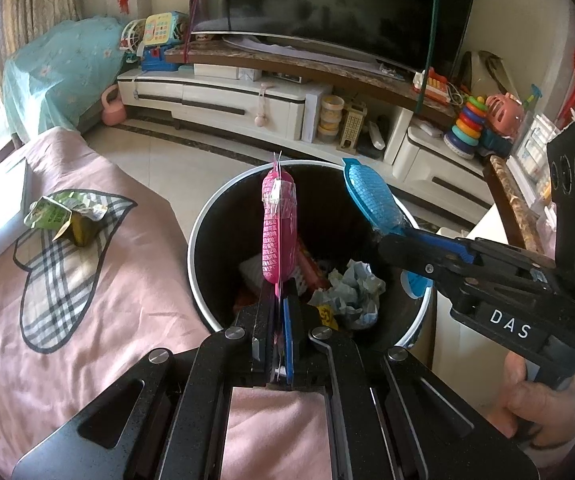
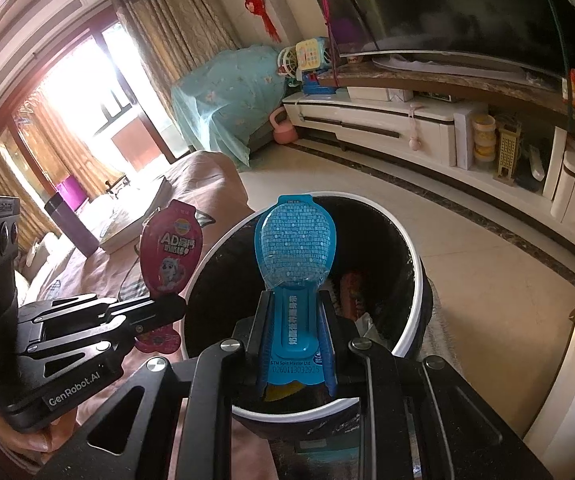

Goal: Collect trash
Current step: 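Carry the pink bottle and blue toy over the bin and open both tools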

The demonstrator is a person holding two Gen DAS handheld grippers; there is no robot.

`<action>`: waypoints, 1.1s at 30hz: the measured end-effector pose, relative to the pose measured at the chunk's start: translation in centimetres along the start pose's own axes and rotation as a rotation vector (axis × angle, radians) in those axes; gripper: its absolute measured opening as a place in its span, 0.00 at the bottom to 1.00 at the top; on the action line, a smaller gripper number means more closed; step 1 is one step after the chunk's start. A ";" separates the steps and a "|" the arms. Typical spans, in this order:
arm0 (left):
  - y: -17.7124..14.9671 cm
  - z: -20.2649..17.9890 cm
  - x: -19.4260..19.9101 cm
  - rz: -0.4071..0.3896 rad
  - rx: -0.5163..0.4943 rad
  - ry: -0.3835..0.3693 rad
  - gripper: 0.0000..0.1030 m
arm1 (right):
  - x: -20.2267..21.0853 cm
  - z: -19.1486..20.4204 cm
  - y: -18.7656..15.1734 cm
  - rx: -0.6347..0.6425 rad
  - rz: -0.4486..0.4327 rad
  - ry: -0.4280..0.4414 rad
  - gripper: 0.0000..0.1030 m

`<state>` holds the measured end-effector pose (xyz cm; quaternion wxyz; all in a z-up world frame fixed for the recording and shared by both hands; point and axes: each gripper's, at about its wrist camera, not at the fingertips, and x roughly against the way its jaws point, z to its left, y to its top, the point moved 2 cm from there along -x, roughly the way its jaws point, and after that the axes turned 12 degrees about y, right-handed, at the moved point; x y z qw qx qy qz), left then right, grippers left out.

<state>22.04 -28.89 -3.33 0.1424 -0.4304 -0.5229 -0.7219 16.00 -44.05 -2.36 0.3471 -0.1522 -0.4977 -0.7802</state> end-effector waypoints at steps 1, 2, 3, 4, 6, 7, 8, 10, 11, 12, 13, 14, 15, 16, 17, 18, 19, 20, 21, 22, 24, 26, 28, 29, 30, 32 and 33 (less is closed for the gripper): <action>0.1 0.0 -0.1 0.001 0.001 0.001 0.03 | 0.0 0.0 0.0 -0.001 0.001 0.000 0.20; 0.2 0.0 -0.2 0.002 0.002 0.001 0.03 | -0.1 0.0 0.0 -0.002 0.002 -0.001 0.20; 0.2 0.0 -0.2 0.004 0.004 0.000 0.03 | -0.2 0.0 0.0 -0.002 0.003 -0.002 0.20; 0.2 0.0 -0.3 0.005 0.004 0.000 0.03 | -0.2 0.0 0.0 -0.001 0.004 -0.003 0.20; 0.3 0.1 -0.5 0.007 0.006 0.000 0.03 | -0.3 -0.1 0.0 0.000 0.006 -0.004 0.20; 0.3 0.1 -0.5 0.008 0.007 0.000 0.03 | -0.3 -0.1 0.0 0.001 0.007 -0.004 0.20; 0.3 0.2 -0.6 0.009 0.007 -0.001 0.03 | -0.3 -0.1 0.0 0.000 0.008 -0.003 0.20; 0.4 0.2 -0.6 0.009 0.006 0.000 0.03 | -0.3 -0.1 0.1 0.000 0.009 -0.004 0.20; 0.4 0.2 -0.7 0.009 0.005 0.001 0.03 | -0.3 -0.2 0.1 0.000 0.009 -0.004 0.20; 0.4 0.2 -0.7 0.009 0.004 0.002 0.03 | -0.3 -0.2 0.1 0.000 0.011 -0.004 0.20; 0.4 0.2 -0.7 0.009 0.005 0.001 0.03 | -0.3 -0.3 0.1 0.001 0.013 -0.005 0.20; 0.4 0.2 -0.7 0.010 0.006 0.001 0.03 | -0.3 -0.3 0.1 0.002 0.015 -0.006 0.20; 0.4 0.2 -0.7 0.011 0.007 0.000 0.03 | -0.5 -0.3 0.2 0.002 0.017 -0.007 0.20; 0.4 0.2 -0.7 0.011 0.007 -0.001 0.03 | -0.4 -0.4 0.1 0.004 0.019 -0.009 0.20; 0.4 0.2 -0.7 0.012 0.007 -0.002 0.03 | -0.4 -0.4 0.1 0.004 0.021 -0.009 0.20; 0.4 0.2 -0.7 0.012 0.007 -0.003 0.03 | -0.4 -0.5 0.1 0.003 0.022 -0.009 0.20; 0.4 0.2 -0.8 0.012 0.006 -0.003 0.03 | -0.4 -0.5 0.1 0.003 0.023 -0.009 0.20; 0.4 0.2 -0.9 0.014 0.007 -0.003 0.03 | -0.4 -0.5 0.2 0.003 0.025 -0.009 0.20; 0.4 0.3 -1.0 0.016 0.008 -0.004 0.03 | -0.5 -0.5 0.2 0.003 0.027 -0.010 0.20; 0.4 0.4 -1.2 0.017 0.010 -0.006 0.03 | -0.6 -0.5 0.2 0.002 0.029 -0.011 0.20; 0.4 0.4 -1.3 0.019 0.011 -0.008 0.03 | -0.7 -0.6 0.3 0.003 0.033 -0.014 0.20; 0.4 0.4 -1.5 0.022 0.010 -0.011 0.03 | -0.8 -0.7 0.3 0.000 0.037 -0.015 0.20; 0.4 0.3 -1.6 0.024 0.009 -0.013 0.03 | -0.9 -0.8 0.3 0.000 0.041 -0.017 0.20; 0.3 0.3 -1.6 0.026 0.009 -0.013 0.03 | -1.0 -0.7 0.4 -0.001 0.042 -0.018 0.20; 0.3 0.3 -1.7 0.030 0.010 -0.015 0.03 | -1.0 -0.8 0.3 -0.002 0.044 -0.018 0.20; 0.4 0.2 -1.8 0.035 0.012 -0.016 0.03 | -1.2 -0.7 0.4 -0.004 0.048 -0.020 0.20; 0.3 0.2 -1.8 0.037 0.013 -0.017 0.03 | -1.2 -0.8 0.3 -0.005 0.050 -0.020 0.20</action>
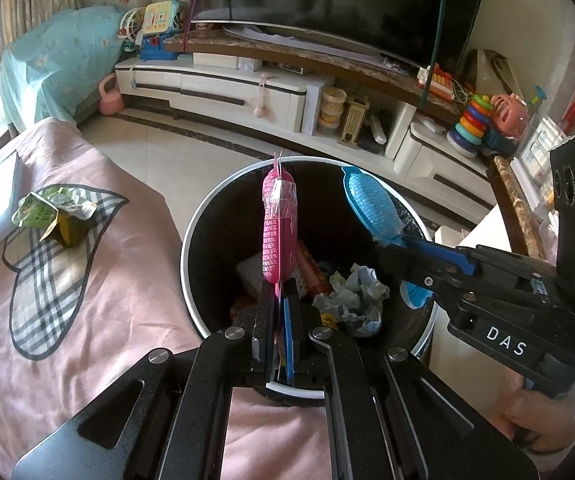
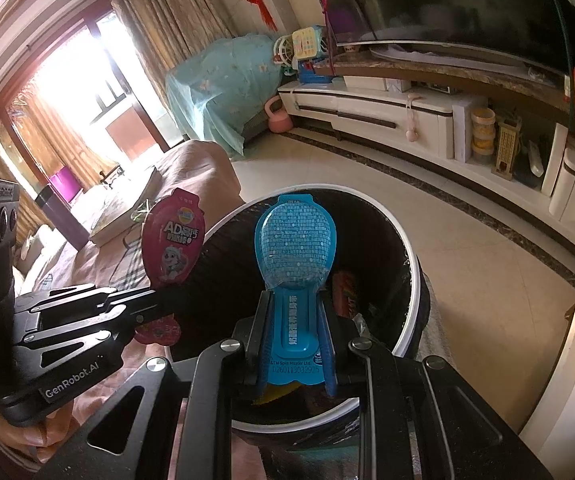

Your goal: Collect trash

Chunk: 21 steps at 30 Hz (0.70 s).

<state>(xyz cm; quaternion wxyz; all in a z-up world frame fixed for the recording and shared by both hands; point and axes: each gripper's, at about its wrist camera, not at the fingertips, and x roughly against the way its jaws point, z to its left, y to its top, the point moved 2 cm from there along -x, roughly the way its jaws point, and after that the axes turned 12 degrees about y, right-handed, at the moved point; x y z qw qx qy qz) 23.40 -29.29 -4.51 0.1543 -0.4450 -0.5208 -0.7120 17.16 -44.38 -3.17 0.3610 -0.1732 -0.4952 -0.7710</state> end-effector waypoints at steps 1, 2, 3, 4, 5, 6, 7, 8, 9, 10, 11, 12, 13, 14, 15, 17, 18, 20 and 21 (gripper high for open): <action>0.0 0.0 0.0 0.002 0.001 0.000 0.03 | 0.0 0.0 0.0 0.000 0.001 -0.002 0.20; 0.0 -0.1 -0.1 0.004 0.002 0.000 0.03 | -0.1 -0.1 0.0 0.000 0.002 -0.003 0.20; 0.0 -0.1 -0.1 0.005 0.003 -0.001 0.03 | -0.1 -0.1 0.1 0.000 0.003 -0.004 0.20; 0.0 -0.2 -0.1 0.006 0.002 0.000 0.03 | 0.0 -0.2 0.1 0.000 0.004 -0.007 0.20; 0.0 -0.2 -0.1 0.006 0.001 0.001 0.03 | -0.1 -0.2 0.2 -0.002 0.005 -0.008 0.20; 0.0 -0.2 -0.1 0.007 0.000 0.001 0.03 | -0.1 -0.2 0.2 -0.003 0.006 -0.010 0.20; 0.1 -0.3 -0.1 0.007 -0.001 0.002 0.03 | -0.1 -0.2 0.2 -0.003 0.006 -0.012 0.20; 0.2 -0.3 -0.1 0.008 -0.001 0.003 0.03 | -0.1 -0.2 0.3 -0.002 0.006 -0.014 0.20; 0.2 -0.3 -0.1 0.010 -0.002 0.004 0.03 | -0.1 -0.2 0.4 -0.002 0.007 -0.016 0.20; 0.2 -0.3 -0.1 0.010 -0.002 0.002 0.03 | -0.1 -0.2 0.4 -0.001 0.007 -0.017 0.20; 0.2 -0.3 -0.2 0.011 -0.003 0.002 0.03 | -0.1 -0.2 0.5 0.000 0.007 -0.020 0.20; 0.2 -0.4 -0.2 0.012 -0.003 0.002 0.03 | 0.0 -0.2 0.5 0.002 0.007 -0.023 0.20; 0.2 -0.4 -0.2 0.013 -0.004 0.004 0.03 | -0.1 -0.3 0.7 0.003 0.008 -0.024 0.21; 0.2 -0.3 -0.1 0.014 -0.004 0.006 0.04 | 0.0 -0.2 0.7 0.004 0.007 -0.026 0.22; 0.2 -0.2 -0.1 0.019 -0.003 0.008 0.05 | 0.1 -0.3 0.8 0.002 0.005 -0.031 0.24; 0.1 -0.1 -0.2 0.029 0.001 0.007 0.13 | 0.1 -0.4 1.0 -0.008 0.002 -0.032 0.24; 0.2 0.0 -0.1 0.030 0.006 0.011 0.26 | 0.2 -0.5 1.0 -0.017 0.001 -0.032 0.24; 0.0 0.4 0.4 0.017 0.022 0.025 0.52 | 0.5 -0.6 0.9 -0.029 -0.008 -0.027 0.34; -0.1 0.7 0.8 0.005 0.032 0.033 0.63 | 0.8 -0.5 0.9 -0.034 -0.017 -0.018 0.39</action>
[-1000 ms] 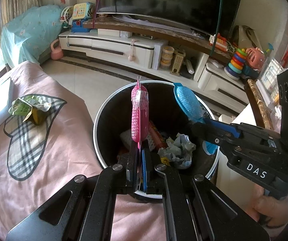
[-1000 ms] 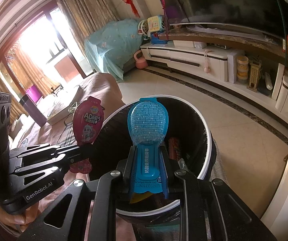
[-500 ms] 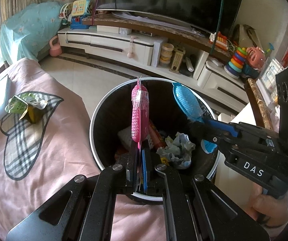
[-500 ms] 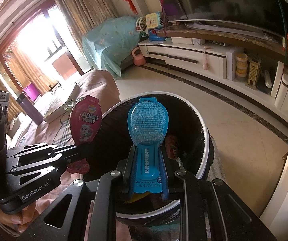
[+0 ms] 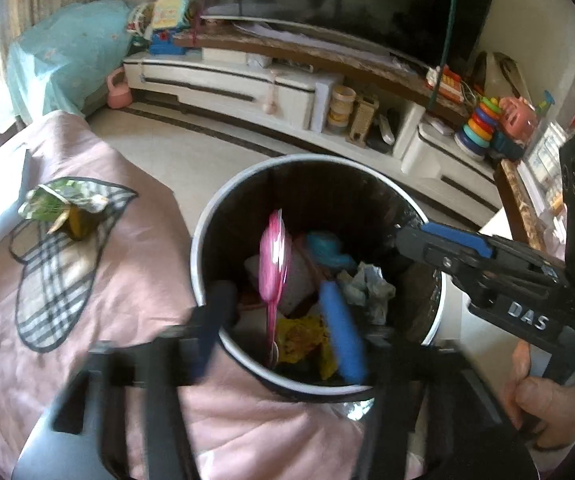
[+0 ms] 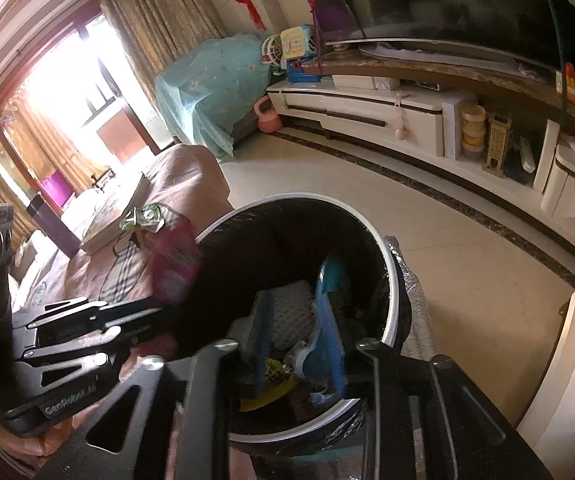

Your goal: Collect trash

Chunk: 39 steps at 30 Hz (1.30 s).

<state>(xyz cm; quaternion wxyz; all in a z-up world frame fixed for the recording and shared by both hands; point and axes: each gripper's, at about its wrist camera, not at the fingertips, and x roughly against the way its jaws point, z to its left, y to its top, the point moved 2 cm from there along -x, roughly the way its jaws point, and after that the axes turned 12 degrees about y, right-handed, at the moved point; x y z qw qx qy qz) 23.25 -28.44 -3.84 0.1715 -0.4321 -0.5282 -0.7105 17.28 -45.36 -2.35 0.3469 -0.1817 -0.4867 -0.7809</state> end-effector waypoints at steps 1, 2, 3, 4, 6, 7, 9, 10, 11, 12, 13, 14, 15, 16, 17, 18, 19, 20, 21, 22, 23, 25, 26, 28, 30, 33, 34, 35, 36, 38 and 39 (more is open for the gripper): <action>-0.1 0.3 0.4 -0.010 0.008 0.003 0.64 | 0.2 0.0 0.1 -0.001 -0.007 0.006 0.47; -0.2 0.6 0.8 -0.014 0.013 0.002 0.65 | 0.5 0.2 0.0 -0.001 -0.016 0.008 0.52; -0.4 1.0 1.2 -0.016 0.020 0.002 0.66 | 0.8 0.4 -0.1 -0.003 -0.024 0.012 0.54; -0.7 1.3 1.6 -0.023 0.026 0.003 0.68 | 1.1 0.6 -0.2 -0.006 -0.031 0.016 0.54; -1.4 2.1 2.8 -0.047 0.047 0.013 0.72 | 2.0 1.3 -0.6 -0.006 -0.054 0.030 0.62; -1.9 2.6 3.3 -0.055 0.060 0.015 0.74 | 2.5 1.7 -0.8 -0.003 -0.068 0.031 0.74; -3.0 3.6 4.3 -0.069 0.092 0.009 0.75 | 3.4 2.6 -1.4 0.004 -0.099 0.034 0.85; -3.4 4.0 4.7 -0.074 0.105 0.008 0.76 | 3.8 3.0 -1.8 0.006 -0.110 0.038 0.87; -4.1 4.3 5.2 -0.080 0.119 0.008 0.76 | 4.1 3.4 -2.0 0.008 -0.116 0.039 0.90; -5.2 4.8 5.8 -0.088 0.137 0.011 0.77 | 4.5 3.9 -2.5 0.010 -0.124 0.038 0.91; -5.9 5.2 6.2 -0.093 0.147 0.012 0.78 | 5.1 4.6 -3.2 0.013 -0.140 0.037 0.94; -6.9 5.7 6.8 -0.101 0.161 0.014 0.78 | 5.3 5.0 -3.5 0.013 -0.150 0.036 0.97; -7.4 5.7 7.1 -0.106 0.168 0.018 0.78 | 5.7 5.5 -4.1 0.013 -0.163 0.035 0.98; -8.4 6.0 7.6 -0.114 0.178 0.025 0.78 | 6.2 6.2 -5.1 0.014 -0.179 0.038 0.98; -9.4 6.4 8.2 -0.122 0.190 0.030 0.78 | 6.5 6.7 -5.7 0.016 -0.189 0.038 0.99; -10.2 6.7 8.6 -0.129 0.202 0.031 0.78 | 6.7 7.2 -6.4 0.017 -0.197 0.033 0.99; -10.8 7.0 9.0 -0.136 0.211 0.030 0.78 | 6.9 7.7 -7.0 0.018 -0.202 0.027 0.99; -11.3 7.3 9.4 -0.145 0.220 0.031 0.79 | 7.0 8.0 -7.4 0.019 -0.205 0.024 0.99; -11.9 7.5 9.9 -0.153 0.229 0.036 0.79 | 7.1 8.6 -8.2 0.024 -0.209 0.013 0.99; -12.3 7.8 10.3 -0.160 0.234 0.042 0.79 | 7.2 9.0 -8.6 0.029 -0.209 -0.011 0.99; -12.7 8.0 10.9 -0.171 0.240 0.046 0.79 | 7.4 9.5 -9.0 0.036 -0.210 -0.037 0.99; -13.1 8.5 12.0 -0.200 0.258 0.048 0.79 | 8.0 10.5 -9.6 0.057 -0.229 -0.062 0.99; -13.3 8.7 12.5 -0.214 0.266 0.049 0.80 | 8.6 11.2 -9.8 0.076 -0.250 -0.073 0.99; -13.9 9.0 14.0 -0.253 0.276 0.056 0.81 | 9.6 12.4 -9.9 0.105 -0.281 -0.085 0.99; -14.3 9.1 15.3 -0.299 0.276 0.074 0.84 | 10.8 13.3 -10.0 0.121 -0.319 -0.093 1.00; -15.4 9.3 17.3 -0.370 0.288 0.118 0.92 | 12.5 14.4 -10.7 0.147 -0.382 -0.129 1.00; -15.7 9.4 17.7 -0.387 0.293 0.128 0.96 | 12.9 14.8 -11.0 0.158 -0.403 -0.149 1.00; -16.1 9.4 18.3 -0.415 0.298 0.145 0.98 | 13.1 15.0 -11.4 0.165 -0.416 -0.163 1.00; -16.4 9.4 18.7 -0.437 0.300 0.160 1.00 | 13.4 15.2 -11.8 0.176 -0.435 -0.183 1.00; -16.9 9.2 19.5 -0.481 0.297 0.203 1.00 | 13.7 15.3 -12.5 0.191 -0.459 -0.213 1.00; -17.1 9.1 19.8 -0.502 0.294 0.222 1.00 | 13.7 15.4 -12.8 0.199 -0.472 -0.227 1.00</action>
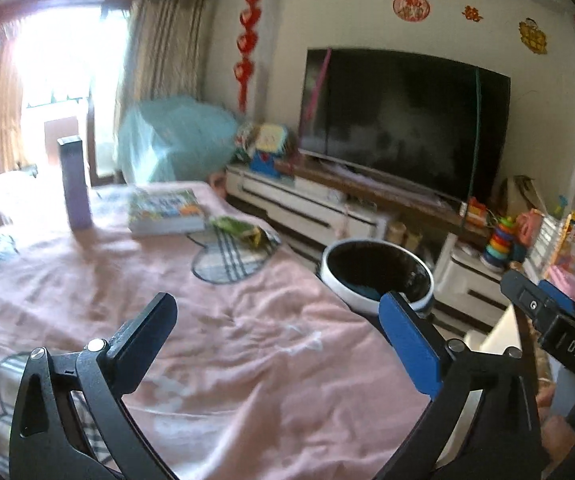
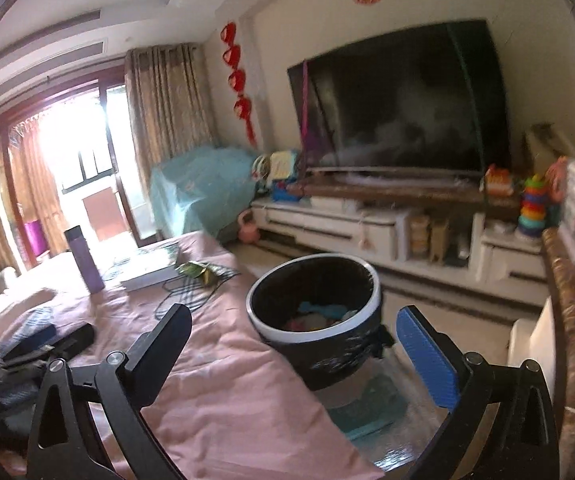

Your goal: Collect trash

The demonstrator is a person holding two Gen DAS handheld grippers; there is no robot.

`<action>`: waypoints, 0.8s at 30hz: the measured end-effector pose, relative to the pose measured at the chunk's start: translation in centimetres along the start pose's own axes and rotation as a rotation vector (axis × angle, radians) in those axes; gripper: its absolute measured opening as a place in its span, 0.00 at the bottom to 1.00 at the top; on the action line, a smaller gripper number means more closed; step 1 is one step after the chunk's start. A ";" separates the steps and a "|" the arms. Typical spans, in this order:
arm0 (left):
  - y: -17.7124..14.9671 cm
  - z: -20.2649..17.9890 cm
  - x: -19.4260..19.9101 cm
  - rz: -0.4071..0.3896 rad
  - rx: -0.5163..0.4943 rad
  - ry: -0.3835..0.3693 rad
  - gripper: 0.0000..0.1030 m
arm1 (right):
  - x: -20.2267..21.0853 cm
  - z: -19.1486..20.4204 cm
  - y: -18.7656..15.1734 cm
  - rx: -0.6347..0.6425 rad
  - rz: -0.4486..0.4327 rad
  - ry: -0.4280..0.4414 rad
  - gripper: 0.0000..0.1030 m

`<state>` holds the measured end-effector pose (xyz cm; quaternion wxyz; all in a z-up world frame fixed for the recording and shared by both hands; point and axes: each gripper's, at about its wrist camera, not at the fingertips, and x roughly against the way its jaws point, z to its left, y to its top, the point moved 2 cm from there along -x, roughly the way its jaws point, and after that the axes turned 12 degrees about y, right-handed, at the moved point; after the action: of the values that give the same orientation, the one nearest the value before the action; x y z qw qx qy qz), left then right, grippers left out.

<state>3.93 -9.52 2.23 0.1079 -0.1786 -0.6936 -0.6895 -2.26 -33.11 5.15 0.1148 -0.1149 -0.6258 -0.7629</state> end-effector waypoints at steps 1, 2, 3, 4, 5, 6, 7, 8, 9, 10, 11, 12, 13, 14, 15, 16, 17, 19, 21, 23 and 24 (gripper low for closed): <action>0.0 0.0 0.2 -0.013 -0.002 0.005 1.00 | 0.2 0.1 -0.1 0.007 -0.008 -0.008 1.00; 0.0 0.0 0.4 -0.026 -0.004 0.012 1.00 | 0.4 0.2 -0.3 0.018 -0.016 -0.017 1.00; -0.1 0.1 0.7 -0.041 -0.006 0.028 1.00 | 0.5 0.3 -0.5 0.031 -0.024 -0.022 1.00; -0.2 0.1 0.8 -0.048 -0.009 0.036 1.00 | 0.5 0.5 -0.7 0.046 -0.033 -0.026 1.00; -0.3 0.1 0.9 -0.054 -0.013 0.041 1.00 | 0.6 0.6 -0.9 0.056 -0.037 -0.029 1.00; -0.5 0.1 1.0 -0.058 -0.016 0.049 1.00 | 0.5 0.6 -1.0 0.062 -0.040 -0.033 1.00; -0.6 0.2 1.1 -0.062 -0.019 0.056 1.00 | 0.4 0.6 -1.2 0.062 -0.039 -0.034 1.00; -0.8 0.1 1.2 -0.065 -0.024 0.062 1.00 | 0.3 0.5 -1.3 0.059 -0.037 -0.032 1.00; -0.9 0.1 1.2 -0.065 -0.029 0.064 1.00 | 0.2 0.5 -1.4 0.057 -0.035 -0.032 1.00; -1.1 0.0 1.1 -0.066 -0.036 0.068 1.00 | 0.2 0.5 -1.4 0.056 -0.035 -0.034 1.00; -1.3 0.0 1.1 -0.065 -0.043 0.072 1.00 | 0.2 0.5 -1.5 0.053 -0.036 -0.035 1.00; -1.4 -0.1 1.1 -0.064 -0.049 0.073 1.00 | 0.2 0.4 -1.6 0.051 -0.036 -0.034 1.00; -1.5 -0.2 1.1 -0.063 -0.057 0.074 1.00 | 0.3 0.5 -1.6 0.052 -0.035 -0.036 1.00; -1.6 -0.3 1.1 -0.063 -0.062 0.080 1.00 | 0.3 0.4 -1.6 0.056 -0.034 -0.043 1.00; -1.7 -0.3 1.1 -0.065 -0.066 0.082 1.00 | 0.3 0.5 -1.7 0.059 -0.035 -0.047 1.00; -1.8 -0.4 1.2 -0.066 -0.069 0.084 1.00 | 0.4 0.5 -1.7 0.063 -0.036 -0.048 1.00; -1.8 -0.4 1.2 -0.067 -0.072 0.090 1.00 | 0.4 0.6 -1.8 0.067 -0.036 -0.050 1.00; -1.9 -0.4 1.2 -0.066 -0.073 0.094 1.00 | 0.4 0.7 -1.9 0.070 -0.031 -0.057 1.00; -1.9 -0.4 1.1 -0.060 -0.067 0.094 1.00 | 0.2 0.6 -2.0 0.067 -0.024 -0.059 1.00; -2.0 -0.3 1.3 -0.059 -0.066 0.094 1.00 | 0.2 0.6 -2.1 0.064 -0.019 -0.061 1.00; -2.0 -0.3 1.3 -0.059 -0.067 0.095 1.00 | 0.2 0.6 -2.1 0.063 -0.018 -0.063 1.00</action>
<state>1.91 -9.71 0.89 0.1144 -0.1288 -0.6693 -0.7227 -3.10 -32.14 3.37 0.0918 -0.1297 -0.6538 -0.7398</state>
